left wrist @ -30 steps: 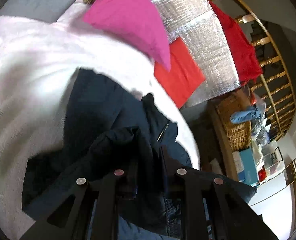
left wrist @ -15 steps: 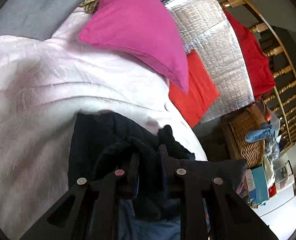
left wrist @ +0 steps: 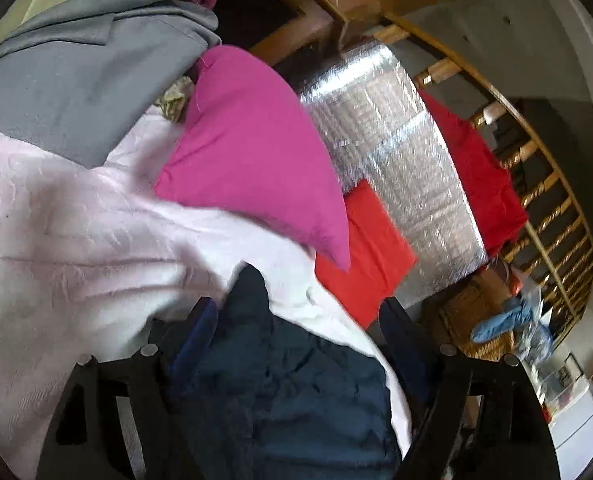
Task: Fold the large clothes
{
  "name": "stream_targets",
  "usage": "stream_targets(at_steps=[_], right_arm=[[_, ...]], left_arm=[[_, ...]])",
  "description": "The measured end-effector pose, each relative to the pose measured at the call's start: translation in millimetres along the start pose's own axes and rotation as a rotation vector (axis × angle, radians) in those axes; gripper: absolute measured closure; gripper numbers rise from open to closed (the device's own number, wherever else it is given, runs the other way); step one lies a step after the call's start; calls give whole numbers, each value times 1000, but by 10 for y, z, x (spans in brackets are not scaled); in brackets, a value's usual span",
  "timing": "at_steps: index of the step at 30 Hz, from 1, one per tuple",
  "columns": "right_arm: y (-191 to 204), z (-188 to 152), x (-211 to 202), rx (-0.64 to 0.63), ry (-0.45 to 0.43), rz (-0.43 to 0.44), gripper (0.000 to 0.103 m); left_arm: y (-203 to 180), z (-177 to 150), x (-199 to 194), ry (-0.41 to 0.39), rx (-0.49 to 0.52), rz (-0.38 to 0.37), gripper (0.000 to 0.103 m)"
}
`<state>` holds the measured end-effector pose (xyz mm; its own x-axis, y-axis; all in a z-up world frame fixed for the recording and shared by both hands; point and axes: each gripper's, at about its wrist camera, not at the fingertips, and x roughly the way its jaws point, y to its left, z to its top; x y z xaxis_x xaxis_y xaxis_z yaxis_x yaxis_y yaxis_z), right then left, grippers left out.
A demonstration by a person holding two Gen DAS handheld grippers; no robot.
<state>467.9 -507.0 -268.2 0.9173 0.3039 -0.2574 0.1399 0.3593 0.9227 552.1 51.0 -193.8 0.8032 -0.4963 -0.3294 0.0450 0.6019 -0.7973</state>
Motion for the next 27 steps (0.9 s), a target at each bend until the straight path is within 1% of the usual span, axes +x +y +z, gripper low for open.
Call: stream_targets(at_steps=[1,2,3,5,6,8,9,10,12,14,16,17,18,19,21,23,25,26,27], right_arm=[[73,-43,-18,-29,5,-26,14],[135,-82,-57,-60,15,-54,14],[196,-139,-77,-92,26,-81,15],[293,-303,-168,-161,30,-155,17],[315,-377,-202,-189,29,-191,19],[310,-532,-260,-235,55,-246,27],[274,-605,-291,-240,82,-250,38],[260,-662,-290,-241,105,-248,50],[268,-796,-276,-263,156,-245,63],[309,-916,-258,-298,183,-240,63],[354,-1014,-238,-324,192,-253,63],[291,-1035,-200,-312,199,-287,63],[148,-1052,-112,-278,230,-359,66],[20,-1062,-53,-253,254,-396,81],[-77,-1074,-45,-247,263,-411,90],[9,-1049,-77,-270,263,-398,86],[88,-963,-148,-272,229,-343,84],[105,-925,-162,-267,212,-330,82],[106,-858,-205,-256,182,-318,69]], left_arm=[[-23,-41,22,27,8,16,20],[-46,-87,50,58,19,49,20],[-69,-123,62,79,28,76,20],[-104,-208,66,119,51,159,20],[-98,-241,49,127,59,175,20],[-134,-323,14,160,96,242,20],[-136,-374,13,188,118,299,20],[-115,-406,7,198,122,323,20],[-37,-465,-18,219,116,397,20],[55,-523,-34,244,125,486,20],[158,-586,45,288,163,559,20],[203,-619,99,310,172,578,19],[285,-665,166,342,175,584,16],[330,-676,190,349,170,580,15],[343,-661,184,348,175,579,14],[324,-602,144,334,188,588,14],[324,-519,96,310,183,581,14],[310,-486,80,300,180,576,14],[306,-429,44,283,177,570,14]])
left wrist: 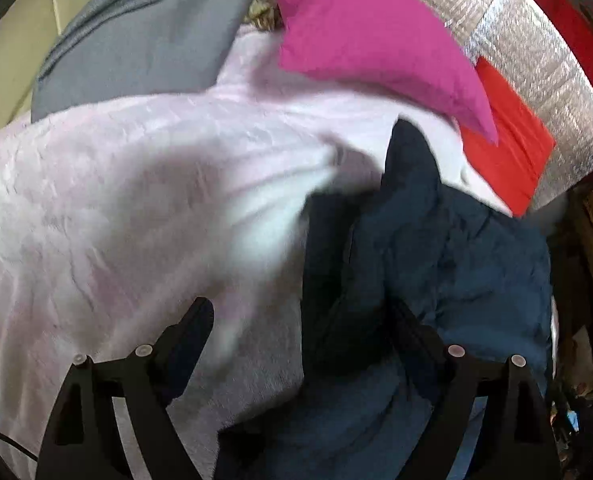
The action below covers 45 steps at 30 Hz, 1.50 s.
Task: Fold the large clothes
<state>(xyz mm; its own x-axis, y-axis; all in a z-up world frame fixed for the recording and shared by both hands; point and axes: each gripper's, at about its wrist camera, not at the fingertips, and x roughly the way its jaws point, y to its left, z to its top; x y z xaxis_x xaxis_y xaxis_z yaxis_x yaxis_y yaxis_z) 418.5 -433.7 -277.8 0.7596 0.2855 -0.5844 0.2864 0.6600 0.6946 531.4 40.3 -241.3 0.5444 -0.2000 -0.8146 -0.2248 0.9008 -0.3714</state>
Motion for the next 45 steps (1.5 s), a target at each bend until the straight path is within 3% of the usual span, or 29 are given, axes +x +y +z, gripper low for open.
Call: stream_targets(at_steps=[1,3,6,8,9,10,12,15,17,21,23,25,26,35,45], right_arm=[[-8,50,-12,14,-17,4,42],[-57,94,-23,42,-62,39,29],[106,135,110,-1,-49,64,30],[244,134,199,-52,-44,75,38],[302,131,256,-84,-41,61,48],[359,123,354,-115,-28,32,54],[339,111,572,-127,24,-54,56],[193,121,741,-81,55,-118,71],[201,143,730,-81,56,-110,71],[170,142,599,-71,45,-80,70],[173,145,523,-59,39,-55,62],[187,145,417,-64,3,-47,46],[200,142,372,-71,-11,-48,44],[341,45,287,-116,-14,-44,44],[435,-130,139,-145,-16,-30,44]], left_arm=[[15,20,-21,-12,-3,2,14],[49,93,-40,-23,-10,5,15],[45,139,-92,-20,-16,-54,16],[-25,151,-108,-18,14,-87,16],[-54,155,-108,-17,23,-86,16],[-90,151,-76,-15,42,-81,16],[-160,143,18,3,70,-55,16],[-142,120,298,72,96,61,14],[-116,126,289,76,74,53,14],[-312,124,7,-47,177,114,14],[-389,98,-146,-111,214,125,14],[-473,62,-289,-169,252,143,14],[-499,49,-359,-196,271,155,14],[-784,-103,-704,-361,418,249,14],[-836,-297,-901,-411,460,272,14]])
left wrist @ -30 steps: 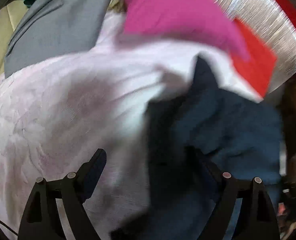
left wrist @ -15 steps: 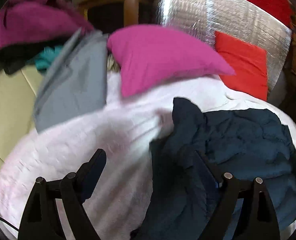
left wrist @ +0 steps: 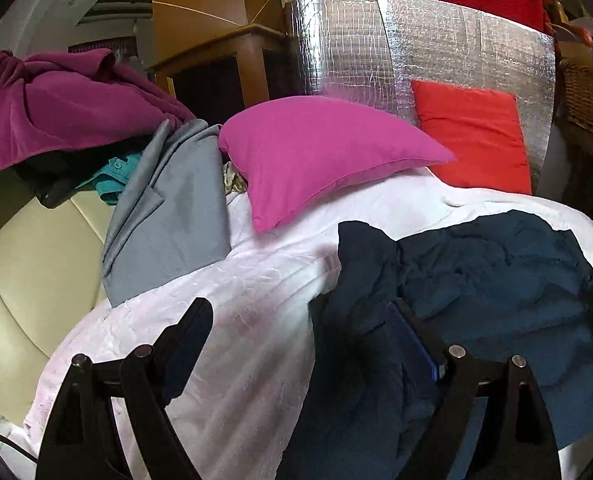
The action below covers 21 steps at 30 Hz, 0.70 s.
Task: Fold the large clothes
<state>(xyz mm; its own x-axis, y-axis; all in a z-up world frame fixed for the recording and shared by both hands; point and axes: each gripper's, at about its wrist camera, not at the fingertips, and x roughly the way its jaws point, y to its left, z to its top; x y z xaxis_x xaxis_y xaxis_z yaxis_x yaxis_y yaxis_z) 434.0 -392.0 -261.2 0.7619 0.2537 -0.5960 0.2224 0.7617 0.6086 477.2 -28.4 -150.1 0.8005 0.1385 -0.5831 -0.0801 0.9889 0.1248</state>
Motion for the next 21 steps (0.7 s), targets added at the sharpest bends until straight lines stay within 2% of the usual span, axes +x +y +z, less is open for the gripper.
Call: stream_targets(at_steps=[10,14,17,19,21], right_arm=[[50,-173,-154,-21,5,6,44],[20,-212,-178,-18,13,2,44],[-68,-238,-42,1,69,-21,44],[-165,-265,102,19,133,-40,46],[-199,-225,76,32,138,-13,46]], left_arm=[[-6,-95,-177,-9,16,16,14],[-26,-137,-133,15,19,-3,14],[-30,-201,120,135,-15,-91,14],[7,-297,420,281,-76,-184,14],[111,-398,697,420,-178,-262,14]])
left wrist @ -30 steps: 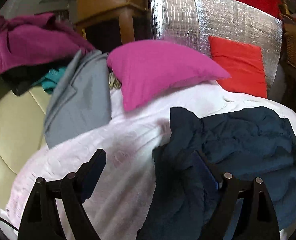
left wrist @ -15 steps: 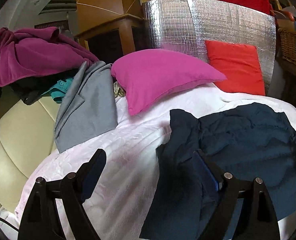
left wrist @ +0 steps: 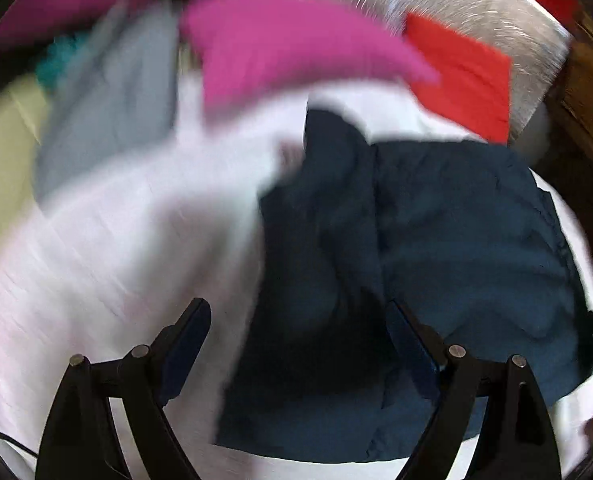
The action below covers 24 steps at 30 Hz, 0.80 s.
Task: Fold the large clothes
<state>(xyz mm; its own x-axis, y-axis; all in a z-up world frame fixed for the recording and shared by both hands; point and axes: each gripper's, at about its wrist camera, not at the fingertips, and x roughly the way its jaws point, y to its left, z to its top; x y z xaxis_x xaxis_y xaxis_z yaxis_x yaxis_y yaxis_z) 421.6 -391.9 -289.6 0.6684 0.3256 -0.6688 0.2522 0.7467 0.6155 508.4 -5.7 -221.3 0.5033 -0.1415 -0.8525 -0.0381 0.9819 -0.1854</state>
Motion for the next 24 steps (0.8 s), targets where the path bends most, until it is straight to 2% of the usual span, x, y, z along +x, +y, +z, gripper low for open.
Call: stream_targets(at_steps=[2,3,4,6,10,12,16,21,22,24], right_arm=[[-80,88,-123,37,-17,54,45],[-173,153,-238,67,-57,79,43],[-243,187,-315,90,-86,78,36],[-473,270,-460,159,-144,69,30],[-891,376,-528,274,-157,50,29],[-1049,419,-493,300,-147,59,25],[-1314,452,-208,352,-56,122,24],[-1427,442,121,362,35,200,20],[-1409,459,163,352,39,236,17],[-1343,480,202,324,39,246,8]], left_arm=[[150,30,44,25,-84,-67,14],[246,68,13,14,-134,-107,14],[300,96,-19,0,-156,-124,14],[410,155,-80,-34,-197,-160,14],[609,185,24,-5,-309,-262,14],[646,208,133,30,-347,-309,13],[652,206,338,114,-384,-392,13],[521,226,531,211,-349,-446,13],[501,226,564,224,-346,-453,13],[475,242,617,236,-341,-459,13]])
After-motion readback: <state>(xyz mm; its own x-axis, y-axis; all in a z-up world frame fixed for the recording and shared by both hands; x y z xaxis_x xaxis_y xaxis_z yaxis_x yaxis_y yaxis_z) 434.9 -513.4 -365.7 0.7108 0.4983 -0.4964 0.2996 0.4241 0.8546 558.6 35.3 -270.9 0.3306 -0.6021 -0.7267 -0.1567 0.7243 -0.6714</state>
